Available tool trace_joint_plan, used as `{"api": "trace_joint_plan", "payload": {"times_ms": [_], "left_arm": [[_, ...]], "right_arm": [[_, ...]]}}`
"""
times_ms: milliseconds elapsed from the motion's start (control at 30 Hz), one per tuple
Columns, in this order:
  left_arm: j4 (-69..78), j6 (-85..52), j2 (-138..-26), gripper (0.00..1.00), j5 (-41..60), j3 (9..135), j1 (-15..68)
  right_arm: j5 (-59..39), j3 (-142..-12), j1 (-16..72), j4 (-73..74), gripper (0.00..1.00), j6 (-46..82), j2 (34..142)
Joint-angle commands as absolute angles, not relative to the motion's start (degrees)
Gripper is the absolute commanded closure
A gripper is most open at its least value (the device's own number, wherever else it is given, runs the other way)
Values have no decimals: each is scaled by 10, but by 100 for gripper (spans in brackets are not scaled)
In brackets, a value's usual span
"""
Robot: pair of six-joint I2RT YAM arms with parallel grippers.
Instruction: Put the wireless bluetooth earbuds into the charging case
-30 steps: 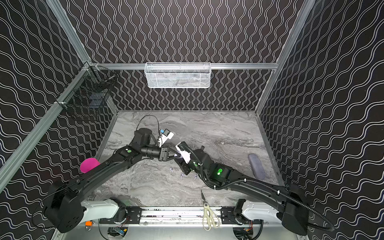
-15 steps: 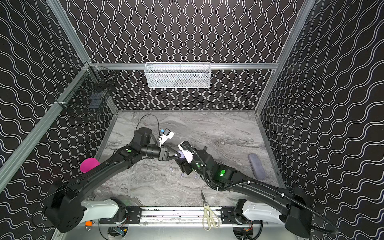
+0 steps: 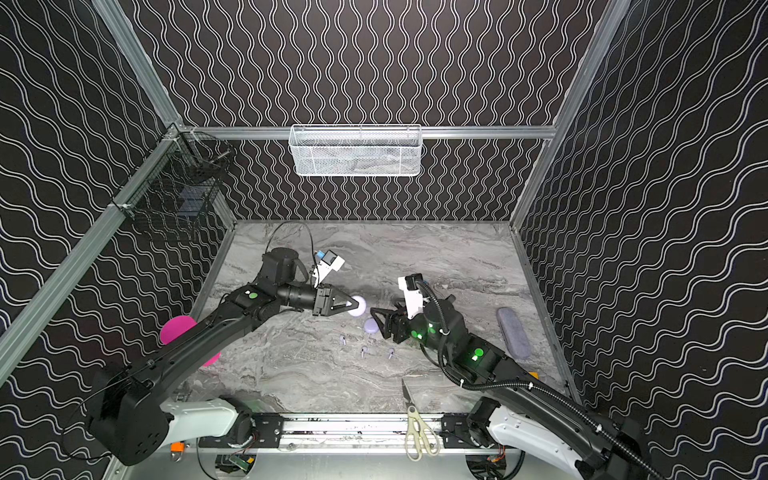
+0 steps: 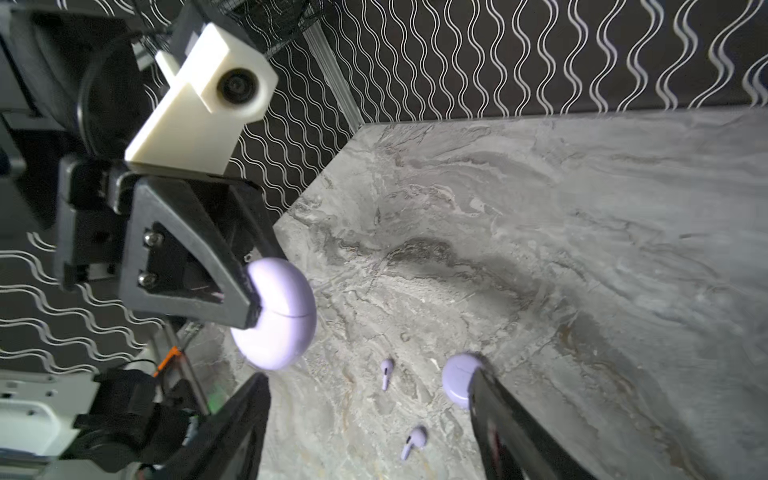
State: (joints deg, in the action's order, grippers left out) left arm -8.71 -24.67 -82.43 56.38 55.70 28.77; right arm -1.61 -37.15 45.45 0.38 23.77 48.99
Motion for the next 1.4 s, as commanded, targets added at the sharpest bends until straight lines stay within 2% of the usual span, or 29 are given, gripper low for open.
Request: {"api": "trace_joint_plan", "payload": {"times_ms": [0, 200, 367, 800, 1367], "left_arm": [[-56, -242, -819, 88, 595, 548, 287], [-1, -264, -812, 91, 627, 523, 287], [18, -274, -816, 91, 638, 518, 287], [4, -256, -814, 89, 641, 523, 304], [-12, -243, -822, 88, 640, 533, 319]], "right_arm": [[-154, -352, 405, 78, 27, 325, 486], [-364, -288, 321, 274, 33, 424, 501], [-448, -262, 313, 397, 38, 471, 536], [-506, -257, 313, 509, 48, 511, 604], [-537, -292, 345, 475, 55, 484, 633]]}}
